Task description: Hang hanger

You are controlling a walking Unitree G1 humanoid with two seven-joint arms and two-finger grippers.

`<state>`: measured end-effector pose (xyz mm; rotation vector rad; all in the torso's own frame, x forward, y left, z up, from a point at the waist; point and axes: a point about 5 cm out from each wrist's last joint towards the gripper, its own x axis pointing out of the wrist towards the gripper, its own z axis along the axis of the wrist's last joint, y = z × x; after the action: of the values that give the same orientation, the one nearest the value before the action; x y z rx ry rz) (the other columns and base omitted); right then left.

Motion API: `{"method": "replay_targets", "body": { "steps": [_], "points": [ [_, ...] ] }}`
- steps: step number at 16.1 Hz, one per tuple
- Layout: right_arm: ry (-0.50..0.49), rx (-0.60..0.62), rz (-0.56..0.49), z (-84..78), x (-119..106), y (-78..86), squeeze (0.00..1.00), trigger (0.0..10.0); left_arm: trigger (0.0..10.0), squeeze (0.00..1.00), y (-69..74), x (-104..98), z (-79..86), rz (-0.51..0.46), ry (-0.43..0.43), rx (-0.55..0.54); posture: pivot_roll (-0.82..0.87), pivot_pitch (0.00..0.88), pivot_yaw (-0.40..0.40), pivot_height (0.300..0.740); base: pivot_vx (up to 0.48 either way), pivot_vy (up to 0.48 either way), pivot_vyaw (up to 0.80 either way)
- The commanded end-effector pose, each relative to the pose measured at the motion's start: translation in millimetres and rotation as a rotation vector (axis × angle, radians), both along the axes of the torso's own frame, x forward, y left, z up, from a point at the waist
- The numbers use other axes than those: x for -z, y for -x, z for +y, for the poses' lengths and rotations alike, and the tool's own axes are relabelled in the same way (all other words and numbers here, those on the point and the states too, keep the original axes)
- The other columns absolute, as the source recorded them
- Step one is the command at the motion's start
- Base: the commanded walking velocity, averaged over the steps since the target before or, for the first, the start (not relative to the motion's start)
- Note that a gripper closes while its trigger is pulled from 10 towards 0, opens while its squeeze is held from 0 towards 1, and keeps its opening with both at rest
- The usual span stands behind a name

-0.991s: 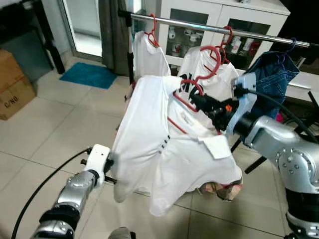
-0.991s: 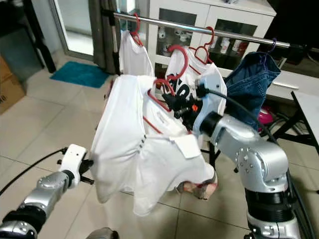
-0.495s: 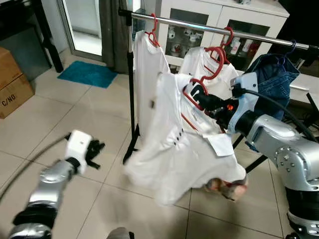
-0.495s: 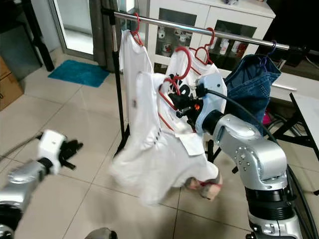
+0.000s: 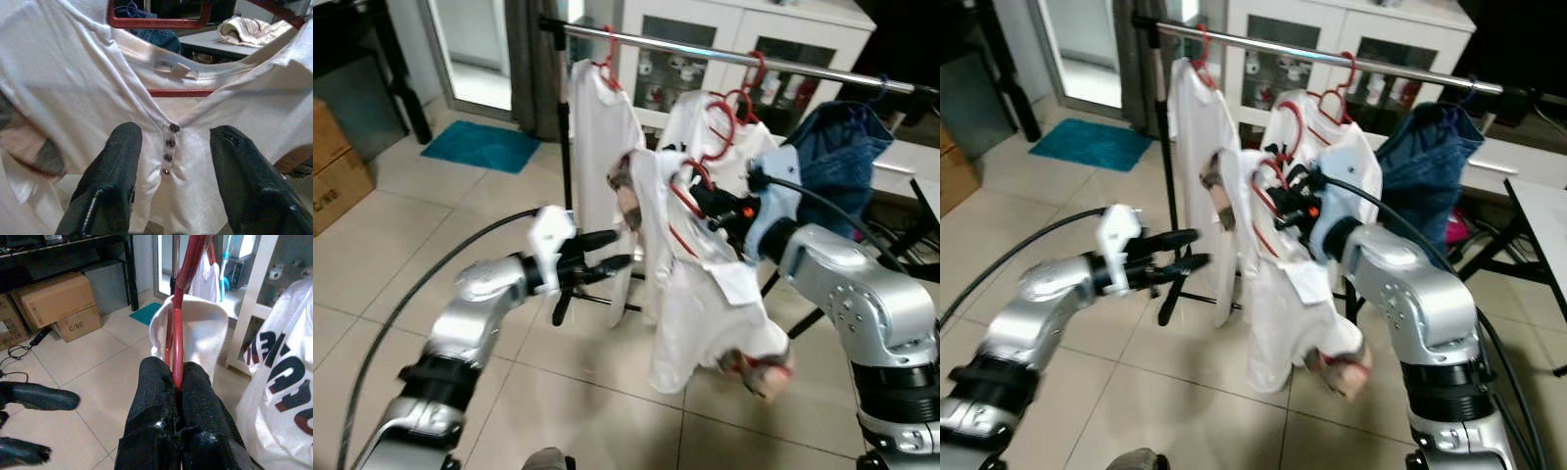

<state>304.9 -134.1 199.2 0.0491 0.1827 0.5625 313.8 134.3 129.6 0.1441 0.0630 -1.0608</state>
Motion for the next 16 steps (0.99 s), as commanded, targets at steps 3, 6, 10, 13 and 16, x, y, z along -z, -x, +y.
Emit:
{"method": "replay_targets", "body": {
  "steps": [3, 6, 10, 13, 16],
  "points": [
    [0.019, -0.013, -0.044, 1.1, -7.4, 1.4, 0.00, 10.0, 10.0, 0.00, -14.6, -36.2, 15.3, -0.116, -0.004, -0.089, -0.04, 0.000, -0.051, 0.740, 0.000, 0.000, 0.00],
    [0.042, -0.062, -0.036, 2.8, -5.4, 4.2, 0.00, 10.0, 10.0, 0.00, -16.2, -50.3, 29.5, -0.142, -0.058, -0.080, -0.03, 0.000, -0.051, 0.740, 0.000, 0.000, 0.00],
    [-0.004, -0.240, -0.033, 3.2, -9.9, 18.9, 0.00, 10.0, 10.0, 0.00, -29.6, -76.2, 98.2, -0.223, -0.262, -0.308, -0.02, 0.000, -0.043, 0.740, 0.000, 0.000, 0.00],
    [-0.059, -0.413, -0.056, 2.6, -17.7, 34.6, 0.00, 10.0, 10.0, 0.00, -27.4, -82.0, 127.3, -0.210, -0.355, -0.334, -0.02, 0.000, -0.043, 0.740, 0.000, 0.000, 0.00],
    [-0.076, -0.557, -0.057, 3.6, -20.6, 48.7, 0.00, 10.0, 10.0, 0.00, -22.1, -80.4, 136.1, -0.152, -0.373, -0.256, -0.02, 0.000, -0.033, 0.740, 0.000, 0.000, 0.00]
  ]
}}
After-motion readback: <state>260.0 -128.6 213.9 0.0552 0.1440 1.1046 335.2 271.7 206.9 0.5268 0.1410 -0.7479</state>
